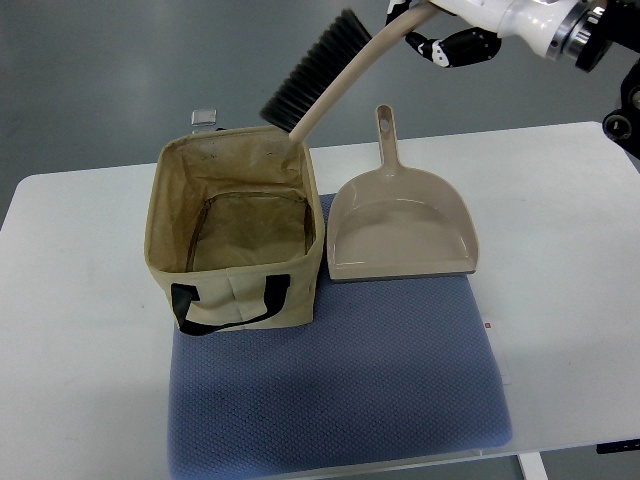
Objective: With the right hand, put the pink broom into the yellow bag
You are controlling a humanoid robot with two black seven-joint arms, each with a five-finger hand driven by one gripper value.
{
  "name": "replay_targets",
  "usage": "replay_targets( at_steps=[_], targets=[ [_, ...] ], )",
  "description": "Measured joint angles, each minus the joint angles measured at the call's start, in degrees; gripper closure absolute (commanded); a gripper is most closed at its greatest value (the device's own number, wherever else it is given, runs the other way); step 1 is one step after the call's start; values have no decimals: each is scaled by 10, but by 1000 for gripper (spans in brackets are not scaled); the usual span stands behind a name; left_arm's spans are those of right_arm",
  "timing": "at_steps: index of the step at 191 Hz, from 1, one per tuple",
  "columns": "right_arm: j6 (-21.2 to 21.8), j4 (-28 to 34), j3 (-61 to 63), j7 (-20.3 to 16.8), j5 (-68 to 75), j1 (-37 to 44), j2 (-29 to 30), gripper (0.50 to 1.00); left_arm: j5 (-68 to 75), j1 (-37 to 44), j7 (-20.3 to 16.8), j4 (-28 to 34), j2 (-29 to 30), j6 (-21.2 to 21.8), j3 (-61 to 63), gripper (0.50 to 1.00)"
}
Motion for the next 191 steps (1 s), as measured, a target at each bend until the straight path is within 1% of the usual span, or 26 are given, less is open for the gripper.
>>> replay_targets(
  at_steps=[39,54,74,89,92,94,97,98,99,100,101,102,103,104,105,107,110,111,112,121,124,125,126,132,148,191],
  targets=[
    [35,0,-24,-19,-1,18,93,1000,0,0,0,0,0,0,0,500],
    [44,0,-26,-20,-2,12,112,1000,0,0,0,0,0,0,0,500],
    [51,-1,-29,-21,-3,-1,119,1000,0,0,0,0,0,0,0,500],
    [53,-1,-30,-21,-3,-11,123,944,0,0,0,0,0,0,0,500],
    [53,-1,-30,-21,-3,-13,124,920,0,0,0,0,0,0,0,500],
    [53,-1,-30,-21,-4,-14,125,920,0,0,0,0,0,0,0,500],
    [53,-1,-30,-21,-4,-16,126,889,0,0,0,0,0,0,0,500],
    [53,-1,-30,-21,-4,-17,126,889,0,0,0,0,0,0,0,500],
    [53,-1,-30,-21,-4,-17,127,873,0,0,0,0,0,0,0,500],
    [53,-1,-30,-21,-4,-18,127,873,0,0,0,0,0,0,0,500],
    [53,-1,-30,-21,-4,-19,127,851,0,0,0,0,0,0,0,500],
    [53,-2,-30,-21,-4,-19,127,850,0,0,0,0,0,0,0,500],
    [53,-2,-30,-21,-4,-20,128,828,0,0,0,0,0,0,0,500],
    [53,-2,-30,-21,-4,-20,128,828,0,0,0,0,0,0,0,500],
    [53,-2,-30,-21,-4,-21,128,806,0,0,0,0,0,0,0,500],
    [53,-2,-30,-21,-4,-22,128,805,0,0,0,0,0,0,0,500],
    [53,-2,-30,-22,-4,-24,129,769,0,0,0,0,0,0,0,500],
    [53,-2,-30,-22,-4,-24,129,769,0,0,0,0,0,0,0,500],
    [53,-2,-30,-22,-4,-25,129,750,0,0,0,0,0,0,0,500],
    [52,-3,-30,-22,-4,-29,130,701,0,0,0,0,0,0,0,500],
    [51,-3,-30,-22,-4,-31,130,669,0,0,0,0,0,0,0,500],
    [51,-3,-30,-22,-4,-31,130,668,0,0,0,0,0,0,0,500],
    [51,-3,-30,-22,-4,-32,130,648,0,0,0,0,0,0,0,500],
    [50,-3,-30,-22,-4,-34,131,611,0,0,0,0,0,0,0,500],
    [48,-4,-28,-22,-4,-38,131,593,0,0,0,0,0,0,0,500],
    [44,-5,-15,-21,2,-39,126,593,0,0,0,0,0,0,0,500]
  ],
)
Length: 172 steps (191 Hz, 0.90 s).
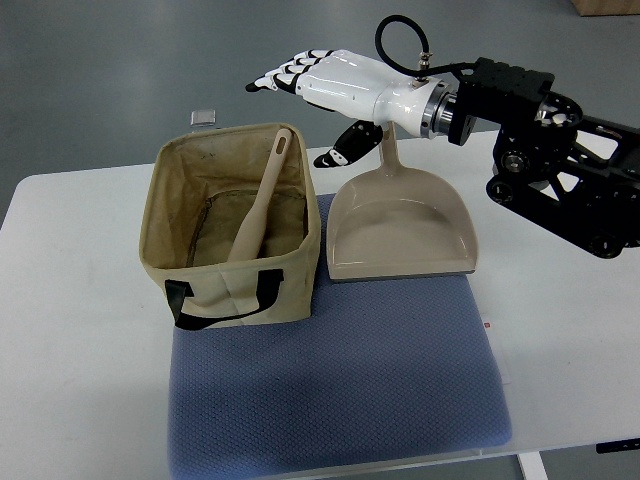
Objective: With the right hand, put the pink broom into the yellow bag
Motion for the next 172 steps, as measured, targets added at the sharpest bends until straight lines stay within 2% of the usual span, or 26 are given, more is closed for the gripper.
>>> replay_targets(
  at_steps=[28,62,81,101,172],
  targets=[
    [4,-4,48,0,5,-12,-8,593,0,0,0,0,0,0,0,500],
    [32,-32,170,0,34,-83,-11,593,0,0,0,0,0,0,0,500],
    [56,-50,229,0,102,-130,-11,593,0,0,0,0,0,0,0,500],
    [64,-73,272,0,183,-171,-7,593,0,0,0,0,0,0,0,500],
    [44,-151,340,-1,476,-274,19,593,0,0,0,0,0,0,0,500]
  ],
)
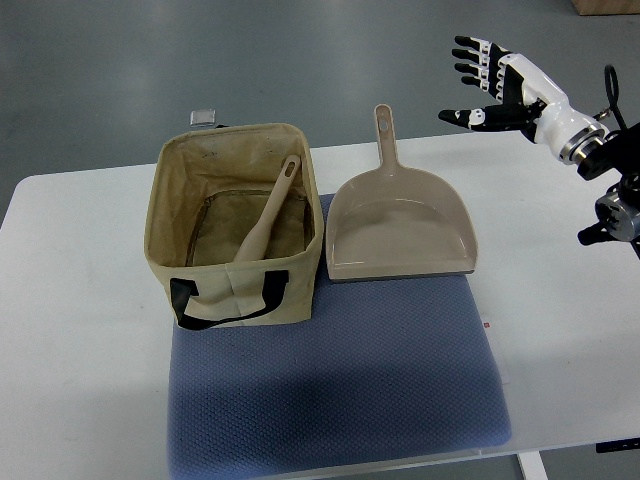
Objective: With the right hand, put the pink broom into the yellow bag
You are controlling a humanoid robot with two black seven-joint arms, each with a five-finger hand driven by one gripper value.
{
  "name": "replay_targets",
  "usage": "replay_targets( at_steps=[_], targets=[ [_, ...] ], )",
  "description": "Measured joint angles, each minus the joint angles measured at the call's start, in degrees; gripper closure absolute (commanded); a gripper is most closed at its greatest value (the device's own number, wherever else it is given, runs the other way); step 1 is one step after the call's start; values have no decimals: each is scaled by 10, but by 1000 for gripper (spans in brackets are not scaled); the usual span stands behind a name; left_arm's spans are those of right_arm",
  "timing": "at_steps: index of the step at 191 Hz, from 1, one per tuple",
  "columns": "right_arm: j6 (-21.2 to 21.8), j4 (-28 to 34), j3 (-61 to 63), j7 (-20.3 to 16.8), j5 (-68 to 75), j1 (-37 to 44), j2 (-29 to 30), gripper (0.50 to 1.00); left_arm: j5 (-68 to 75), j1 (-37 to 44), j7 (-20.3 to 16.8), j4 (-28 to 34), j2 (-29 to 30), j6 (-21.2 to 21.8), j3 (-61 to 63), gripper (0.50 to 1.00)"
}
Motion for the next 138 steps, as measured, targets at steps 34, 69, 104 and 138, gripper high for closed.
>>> replay_targets(
  at_steps=[34,69,104,138],
  targets=[
    [-42,-22,6,0,88,-22,17,591,0,0,0,0,0,0,0,500],
    [-45,-26,29,-2,110,-56,40,570,0,0,0,0,0,0,0,500],
    [-47,-24,33,3,111,-76,61,570,0,0,0,0,0,0,0,500],
    [-47,-24,39,4,111,-84,77,570,0,0,0,0,0,0,0,500]
  ],
)
